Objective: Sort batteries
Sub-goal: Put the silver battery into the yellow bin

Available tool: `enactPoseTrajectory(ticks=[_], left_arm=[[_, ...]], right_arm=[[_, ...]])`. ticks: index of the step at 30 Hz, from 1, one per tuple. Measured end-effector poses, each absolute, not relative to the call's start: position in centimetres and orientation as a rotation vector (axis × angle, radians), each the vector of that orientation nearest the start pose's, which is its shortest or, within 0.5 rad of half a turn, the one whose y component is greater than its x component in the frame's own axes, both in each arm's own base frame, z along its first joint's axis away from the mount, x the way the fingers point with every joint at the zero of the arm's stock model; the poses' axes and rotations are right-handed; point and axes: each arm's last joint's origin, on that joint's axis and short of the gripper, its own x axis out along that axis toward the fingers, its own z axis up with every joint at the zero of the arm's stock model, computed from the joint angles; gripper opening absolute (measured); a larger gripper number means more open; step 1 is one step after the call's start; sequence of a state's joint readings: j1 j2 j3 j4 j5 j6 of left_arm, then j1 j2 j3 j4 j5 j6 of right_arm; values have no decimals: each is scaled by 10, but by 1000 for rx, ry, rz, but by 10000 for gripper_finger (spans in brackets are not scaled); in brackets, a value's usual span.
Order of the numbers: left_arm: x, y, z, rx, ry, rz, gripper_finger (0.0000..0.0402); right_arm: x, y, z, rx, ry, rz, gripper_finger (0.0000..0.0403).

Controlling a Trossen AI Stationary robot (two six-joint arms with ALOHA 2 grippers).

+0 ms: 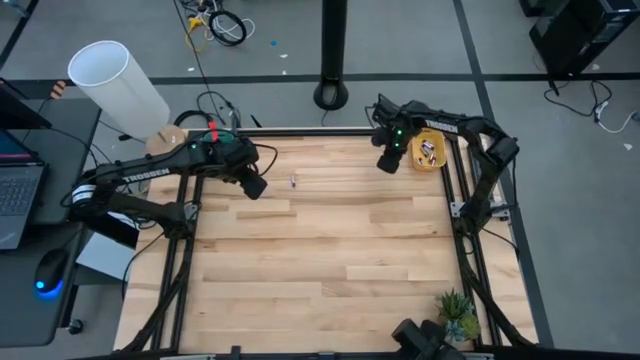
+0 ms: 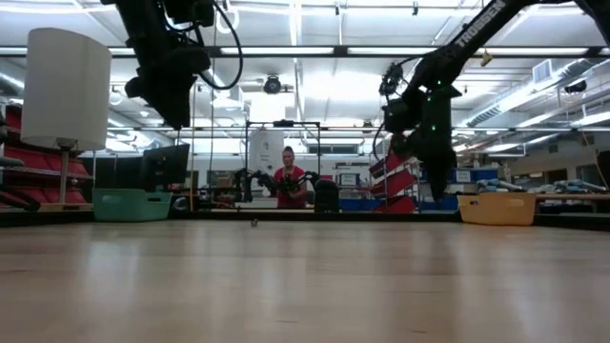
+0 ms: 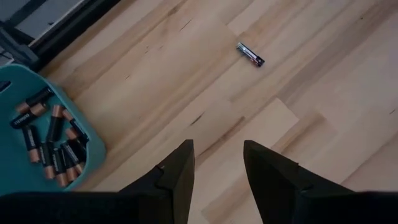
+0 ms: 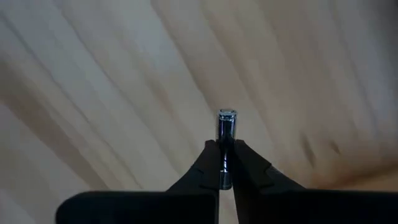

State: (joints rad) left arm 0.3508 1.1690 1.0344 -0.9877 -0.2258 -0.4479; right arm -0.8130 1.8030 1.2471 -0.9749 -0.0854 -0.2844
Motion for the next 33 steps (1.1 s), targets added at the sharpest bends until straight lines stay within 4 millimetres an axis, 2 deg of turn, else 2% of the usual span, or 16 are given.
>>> enactPoseTrajectory(ticks=[4,9,14,20,23,25,30,33], left_arm=[[195,78,287,-433,1003,756,152],[197,79,288,-420,977,745,152],[202,81,291,-411,914,733,152],[206,82,293,-439,859,741,152],[208,83,291,-481,816,758,152],[207,83,285,-499,825,776,152],[203,83,269,-538,845,862,152],[202,81,260,-576,878,820,152]], right_arm=[[214,-236,214,434,1456,-471,18],[179,-247,233,484,1539,-768,22],[153,-259,233,616,1545,-892,91],[150,-260,234,637,1535,-903,186],[160,-255,235,664,1498,-851,205],[175,-246,241,684,1437,-818,206],[237,-202,247,527,1329,-678,192],[279,-170,243,433,1245,-548,183]])
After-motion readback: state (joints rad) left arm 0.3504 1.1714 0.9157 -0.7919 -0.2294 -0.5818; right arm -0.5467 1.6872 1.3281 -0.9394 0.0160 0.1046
